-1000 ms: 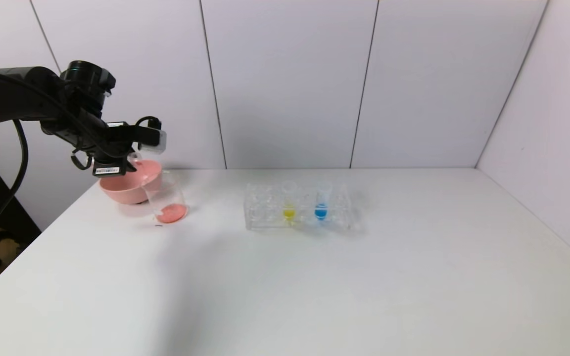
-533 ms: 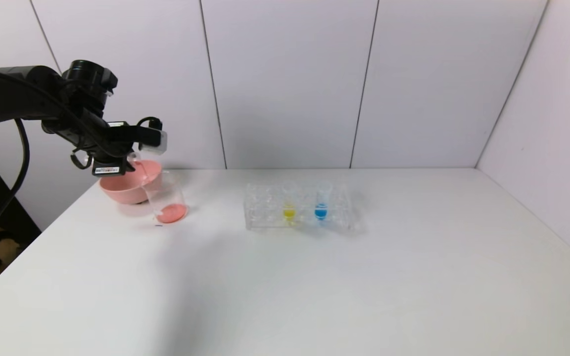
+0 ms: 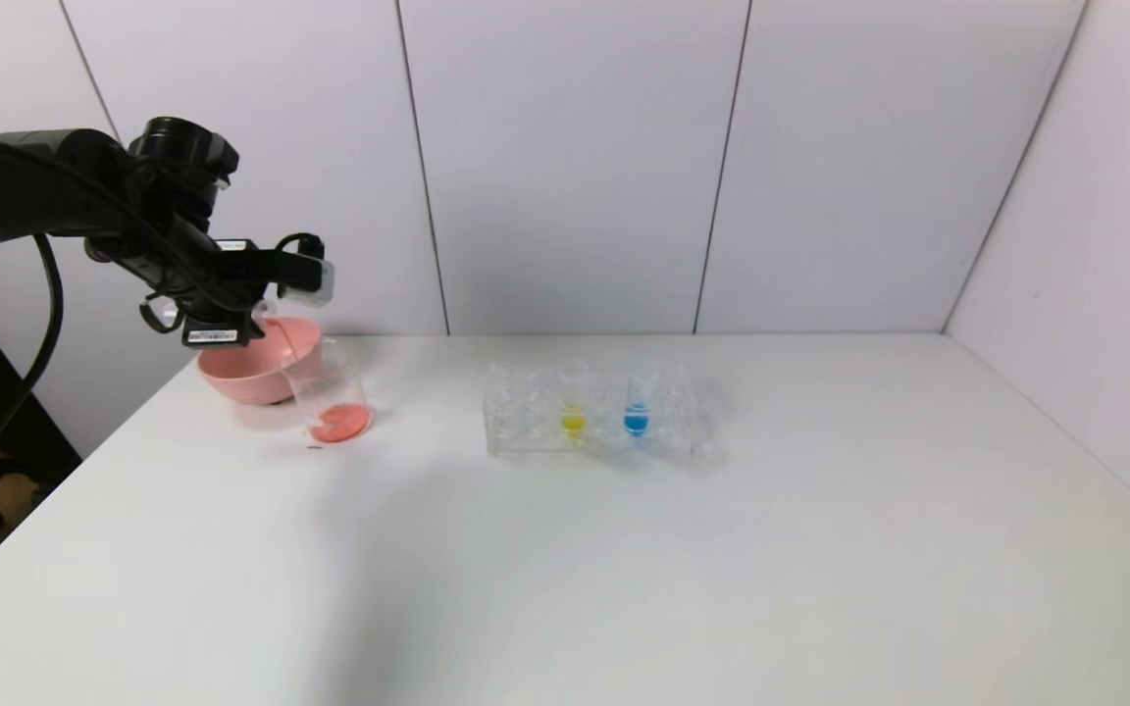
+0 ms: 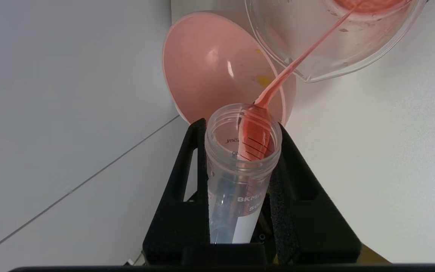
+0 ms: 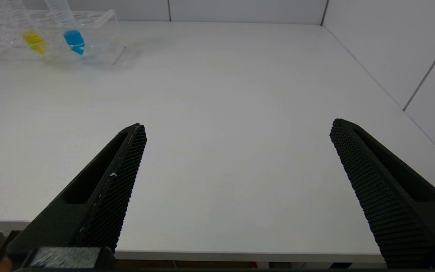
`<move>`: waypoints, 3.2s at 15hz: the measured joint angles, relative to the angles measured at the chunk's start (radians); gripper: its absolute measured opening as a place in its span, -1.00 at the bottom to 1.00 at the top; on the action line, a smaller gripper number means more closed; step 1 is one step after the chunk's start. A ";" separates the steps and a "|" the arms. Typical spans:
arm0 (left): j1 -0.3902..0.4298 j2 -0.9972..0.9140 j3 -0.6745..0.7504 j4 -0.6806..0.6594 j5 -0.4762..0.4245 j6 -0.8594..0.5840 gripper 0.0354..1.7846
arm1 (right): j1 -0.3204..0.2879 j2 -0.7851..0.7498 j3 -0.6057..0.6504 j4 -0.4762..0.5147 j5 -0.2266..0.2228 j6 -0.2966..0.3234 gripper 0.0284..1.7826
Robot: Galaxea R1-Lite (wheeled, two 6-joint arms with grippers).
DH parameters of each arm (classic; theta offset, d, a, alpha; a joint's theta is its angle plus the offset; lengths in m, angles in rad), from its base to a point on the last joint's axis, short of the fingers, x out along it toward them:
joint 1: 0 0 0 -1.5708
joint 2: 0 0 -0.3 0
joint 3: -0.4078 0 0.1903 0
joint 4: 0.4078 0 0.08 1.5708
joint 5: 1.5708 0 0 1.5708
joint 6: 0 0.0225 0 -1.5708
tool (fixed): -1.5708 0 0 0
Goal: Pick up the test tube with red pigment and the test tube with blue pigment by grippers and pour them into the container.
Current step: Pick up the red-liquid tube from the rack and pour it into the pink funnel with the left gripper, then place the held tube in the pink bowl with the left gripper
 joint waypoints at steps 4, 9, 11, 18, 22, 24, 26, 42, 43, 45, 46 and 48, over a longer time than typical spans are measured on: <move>-0.018 -0.001 0.001 -0.005 0.036 0.010 -0.51 | -0.001 0.000 0.000 0.000 0.000 0.000 0.99; -0.029 -0.001 0.001 -0.008 0.044 0.018 -0.51 | 0.000 0.000 0.000 0.000 0.000 0.000 0.99; -0.032 -0.001 0.002 -0.008 0.070 0.024 -0.51 | 0.000 0.000 0.000 0.000 0.000 0.000 0.99; -0.042 -0.002 0.003 -0.008 0.089 0.037 -0.51 | 0.000 0.000 0.000 0.000 0.000 0.000 0.99; -0.042 -0.002 0.003 -0.008 0.091 0.037 -0.51 | 0.000 0.000 0.000 0.000 0.000 0.000 0.99; -0.042 -0.003 0.003 -0.008 0.091 0.037 -0.51 | 0.000 0.000 0.000 0.000 0.000 0.000 0.99; -0.042 -0.003 0.003 -0.016 0.091 0.025 -0.51 | 0.000 0.000 0.000 0.000 0.000 0.000 0.99; -0.039 -0.113 0.010 -0.329 0.089 -1.095 -0.51 | 0.000 0.000 0.000 0.000 0.000 0.000 0.99; -0.035 -0.116 0.012 -0.360 0.093 -1.190 -0.51 | 0.000 0.000 0.000 0.000 0.001 0.000 0.99; -0.027 -0.120 0.016 -0.392 0.099 -1.382 -0.51 | 0.000 0.000 0.000 0.000 0.000 0.000 0.99; -0.023 -0.121 0.018 -0.408 0.099 -1.461 -0.51 | 0.000 0.000 0.000 0.000 0.001 0.000 0.99; -0.016 -0.122 0.030 -0.467 0.098 -1.531 -0.51 | 0.000 0.000 0.000 0.000 0.000 0.000 0.99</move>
